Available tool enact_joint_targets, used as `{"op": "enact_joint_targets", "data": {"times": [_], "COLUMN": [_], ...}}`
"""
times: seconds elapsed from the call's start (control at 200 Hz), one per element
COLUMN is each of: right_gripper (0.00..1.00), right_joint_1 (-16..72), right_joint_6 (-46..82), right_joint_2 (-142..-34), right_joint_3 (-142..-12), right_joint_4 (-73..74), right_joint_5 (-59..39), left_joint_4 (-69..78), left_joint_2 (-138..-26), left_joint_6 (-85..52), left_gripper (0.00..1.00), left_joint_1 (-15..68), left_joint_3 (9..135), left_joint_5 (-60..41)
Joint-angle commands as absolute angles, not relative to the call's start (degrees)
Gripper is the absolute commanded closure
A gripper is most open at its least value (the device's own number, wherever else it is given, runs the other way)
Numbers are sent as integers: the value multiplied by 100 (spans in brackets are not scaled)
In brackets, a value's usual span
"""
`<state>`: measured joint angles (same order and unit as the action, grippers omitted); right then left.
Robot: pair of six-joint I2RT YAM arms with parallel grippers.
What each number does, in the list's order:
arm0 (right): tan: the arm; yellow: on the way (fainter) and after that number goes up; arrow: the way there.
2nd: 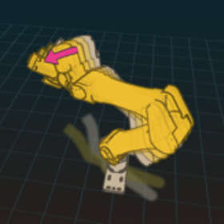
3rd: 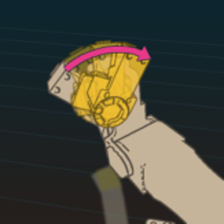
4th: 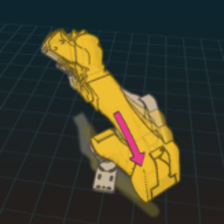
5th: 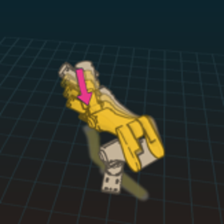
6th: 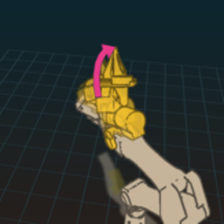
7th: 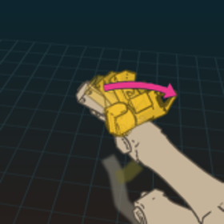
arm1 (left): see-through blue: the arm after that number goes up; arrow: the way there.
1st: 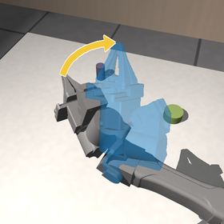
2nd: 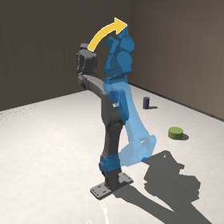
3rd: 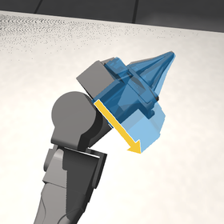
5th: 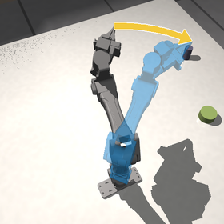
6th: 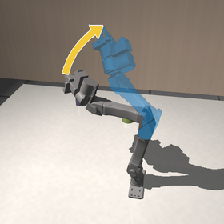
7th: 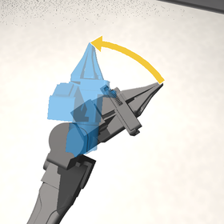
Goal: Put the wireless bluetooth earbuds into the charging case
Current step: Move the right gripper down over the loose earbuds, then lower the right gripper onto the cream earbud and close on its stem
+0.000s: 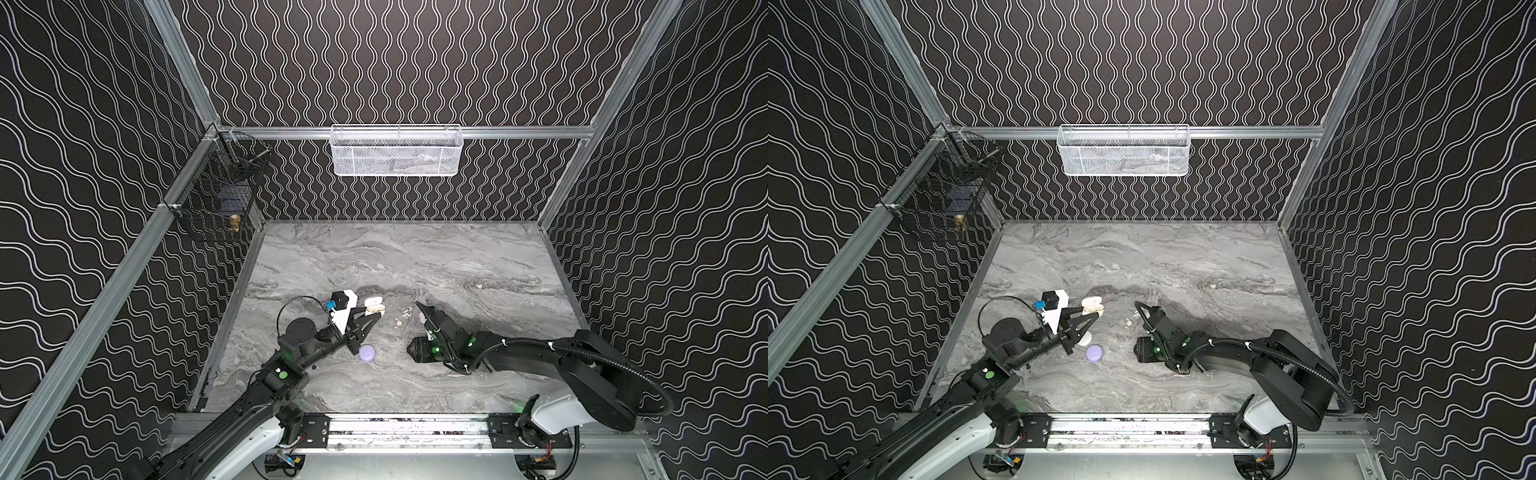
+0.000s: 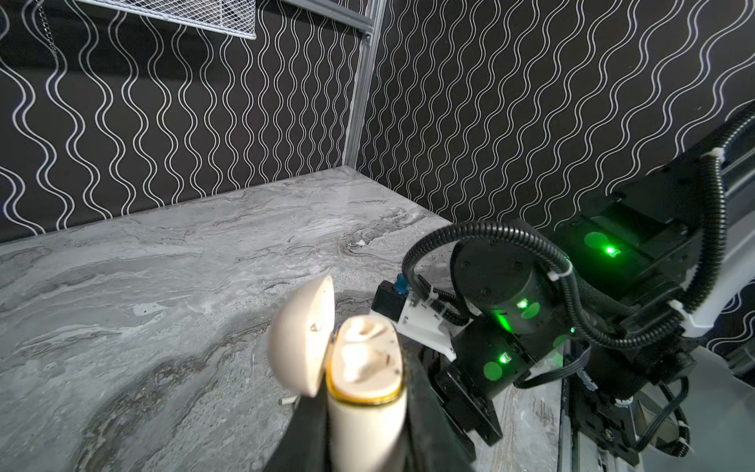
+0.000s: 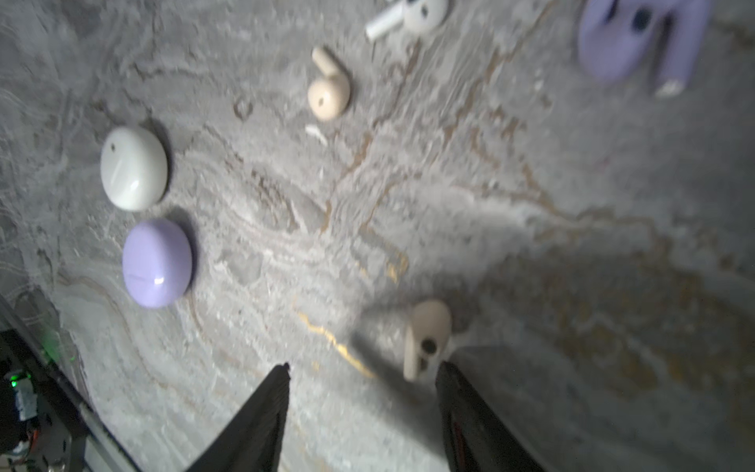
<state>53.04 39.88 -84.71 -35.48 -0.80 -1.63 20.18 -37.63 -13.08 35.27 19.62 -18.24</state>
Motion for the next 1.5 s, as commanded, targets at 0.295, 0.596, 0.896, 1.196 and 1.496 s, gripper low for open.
{"op": "enact_joint_targets", "data": {"times": [0.295, 0.596, 0.896, 1.196, 1.496], "right_gripper": [38, 38, 44, 48, 50], "right_joint_1": [5396, 5404, 5413, 5405, 5397], "right_joint_6": [3947, 3701, 3544, 3259, 2640], "right_joint_2": [-8554, -8914, -9248, -9514, -9711], "right_joint_3": [-4248, -4776, -4872, -5251, -5995], "right_joint_4": [-1358, -1950, -1819, -2315, -3317], "right_joint_5": [1102, 1454, 1188, 1172, 1232], "left_joint_4": [2027, 1982, 2118, 2116, 2102], "left_joint_2": [-3600, -3399, -3180, -3243, -3296], "left_joint_6": [-1226, -1197, -1232, -1239, -1241], "left_gripper": [100, 100, 100, 100, 100], "left_joint_1": [3524, 3517, 3524, 3524, 3518], "left_joint_3": [1987, 1921, 1826, 1854, 1896], "left_joint_5": [-1743, -1678, -1850, -1846, -1886]}}
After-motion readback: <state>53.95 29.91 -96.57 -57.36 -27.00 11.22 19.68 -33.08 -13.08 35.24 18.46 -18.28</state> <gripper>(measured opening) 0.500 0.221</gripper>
